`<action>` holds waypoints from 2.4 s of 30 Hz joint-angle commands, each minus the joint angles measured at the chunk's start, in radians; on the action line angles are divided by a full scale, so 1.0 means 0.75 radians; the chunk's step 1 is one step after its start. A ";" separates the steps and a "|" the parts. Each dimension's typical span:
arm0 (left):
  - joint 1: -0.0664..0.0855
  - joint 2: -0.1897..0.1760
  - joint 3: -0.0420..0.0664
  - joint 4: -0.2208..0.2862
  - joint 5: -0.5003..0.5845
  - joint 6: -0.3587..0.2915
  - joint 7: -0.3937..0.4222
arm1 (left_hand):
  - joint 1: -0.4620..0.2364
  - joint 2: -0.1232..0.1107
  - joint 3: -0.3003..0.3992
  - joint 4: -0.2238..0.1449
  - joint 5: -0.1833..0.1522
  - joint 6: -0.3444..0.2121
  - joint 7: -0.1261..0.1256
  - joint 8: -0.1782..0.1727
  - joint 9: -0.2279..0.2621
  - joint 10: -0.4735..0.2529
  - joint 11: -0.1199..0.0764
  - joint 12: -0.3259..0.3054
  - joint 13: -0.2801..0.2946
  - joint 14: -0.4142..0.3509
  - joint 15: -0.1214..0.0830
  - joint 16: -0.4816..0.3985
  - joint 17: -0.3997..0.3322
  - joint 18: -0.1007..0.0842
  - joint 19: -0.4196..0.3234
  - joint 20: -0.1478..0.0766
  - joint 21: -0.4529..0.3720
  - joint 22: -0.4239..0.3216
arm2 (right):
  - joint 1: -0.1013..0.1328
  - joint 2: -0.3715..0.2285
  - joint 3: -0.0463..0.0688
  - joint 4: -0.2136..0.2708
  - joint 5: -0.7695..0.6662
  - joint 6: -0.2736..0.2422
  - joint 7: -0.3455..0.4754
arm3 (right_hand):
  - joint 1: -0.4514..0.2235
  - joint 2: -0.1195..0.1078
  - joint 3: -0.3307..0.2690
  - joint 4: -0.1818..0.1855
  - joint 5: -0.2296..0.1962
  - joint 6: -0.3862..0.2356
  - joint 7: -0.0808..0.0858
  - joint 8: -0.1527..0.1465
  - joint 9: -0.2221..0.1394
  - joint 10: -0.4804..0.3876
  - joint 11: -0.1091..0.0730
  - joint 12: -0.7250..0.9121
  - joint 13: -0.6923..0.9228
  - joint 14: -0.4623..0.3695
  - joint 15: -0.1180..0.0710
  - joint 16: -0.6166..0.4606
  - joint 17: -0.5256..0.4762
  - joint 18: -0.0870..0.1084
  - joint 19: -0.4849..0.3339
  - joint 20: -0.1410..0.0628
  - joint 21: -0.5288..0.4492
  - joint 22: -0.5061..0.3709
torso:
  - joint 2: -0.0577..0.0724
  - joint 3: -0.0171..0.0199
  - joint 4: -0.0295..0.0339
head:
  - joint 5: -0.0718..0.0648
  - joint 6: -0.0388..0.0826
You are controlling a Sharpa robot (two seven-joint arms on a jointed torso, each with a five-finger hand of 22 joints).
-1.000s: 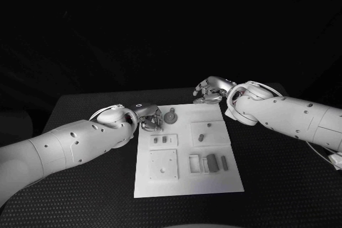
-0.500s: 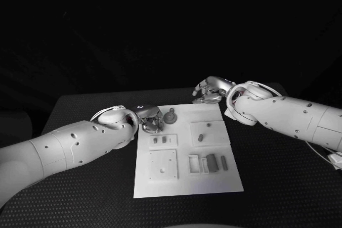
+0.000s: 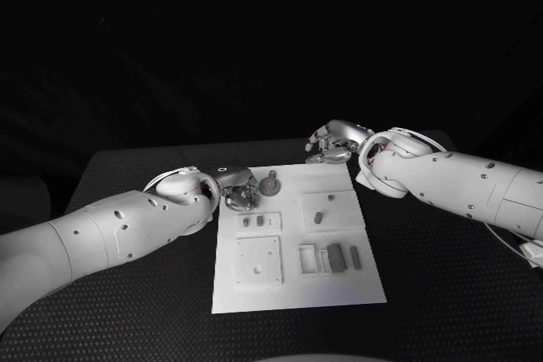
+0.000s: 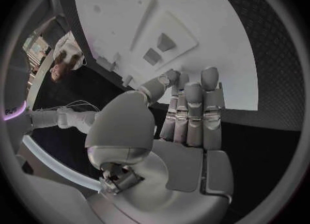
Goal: Assemble the parts on the task board
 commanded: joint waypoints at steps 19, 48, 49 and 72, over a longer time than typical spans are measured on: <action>-0.009 0.044 -0.004 -0.022 -0.023 0.033 0.007 | -0.001 0.015 0.008 -0.003 0.008 0.012 0.001 0.009 0.002 0.009 0.000 0.007 0.002 0.009 -0.004 0.003 0.003 0.086 -0.003 -0.008 -0.007 0.025 | 0.000 0.004 0.001 0.005 -0.002 0.007 0.011 | -0.005 0.009 -0.001 -0.001 0.007 -0.015 0.020 0.001 -0.002 -0.001 0.006 0.008 -0.002 0.003 0.010 -0.004 0.002 0.018 0.007 -0.006 -0.008 0.026 | 0.000 -0.0012 0.0008 | -0.006 -0.008; -0.018 0.044 -0.014 -0.049 -0.066 0.074 -0.003 | 0.000 0.016 0.010 -0.006 0.010 0.016 -0.001 0.010 0.004 0.014 -0.002 0.005 0.005 0.009 -0.005 0.003 0.005 0.084 -0.003 -0.009 -0.009 0.026 | 0.000 0.002 0.001 0.003 -0.002 0.008 0.011 | -0.005 0.009 -0.001 -0.001 0.007 -0.015 0.021 0.001 -0.002 -0.001 0.006 0.009 -0.003 0.004 0.010 -0.004 0.003 0.018 0.007 -0.007 -0.008 0.026 | 0.000 -0.0016 -0.0009 | -0.009 -0.013; -0.019 0.045 -0.014 -0.049 -0.066 0.074 -0.003 | 0.000 0.016 0.010 -0.006 0.010 0.016 -0.001 0.010 0.004 0.014 -0.002 0.005 0.005 0.009 -0.005 0.004 0.005 0.084 -0.003 -0.009 -0.009 0.026 | 0.000 0.002 0.001 0.003 -0.002 0.008 0.011 | -0.005 0.009 -0.001 -0.001 0.007 -0.015 0.021 0.001 -0.002 -0.001 0.006 0.009 -0.003 0.004 0.010 -0.004 0.003 0.018 0.007 -0.007 -0.008 0.026 | 0.000 -0.0014 -0.0003 | -0.009 -0.013; -0.019 0.040 -0.015 -0.052 -0.018 0.027 0.000 | -0.013 -0.038 -0.009 -0.005 0.000 -0.128 0.032 -0.067 -0.029 -0.039 0.016 -0.028 0.006 -0.011 0.011 0.001 0.018 0.086 -0.005 -0.001 -0.023 0.029 | 0.000 0.000 0.001 0.002 -0.002 0.008 0.011 | -0.006 0.009 -0.001 -0.001 0.007 -0.016 0.021 0.001 -0.002 -0.001 0.006 0.009 -0.003 0.004 0.011 -0.004 0.003 0.018 0.007 -0.007 -0.008 0.026 | 0.000 -0.0022 0.0011 | -0.012 -0.011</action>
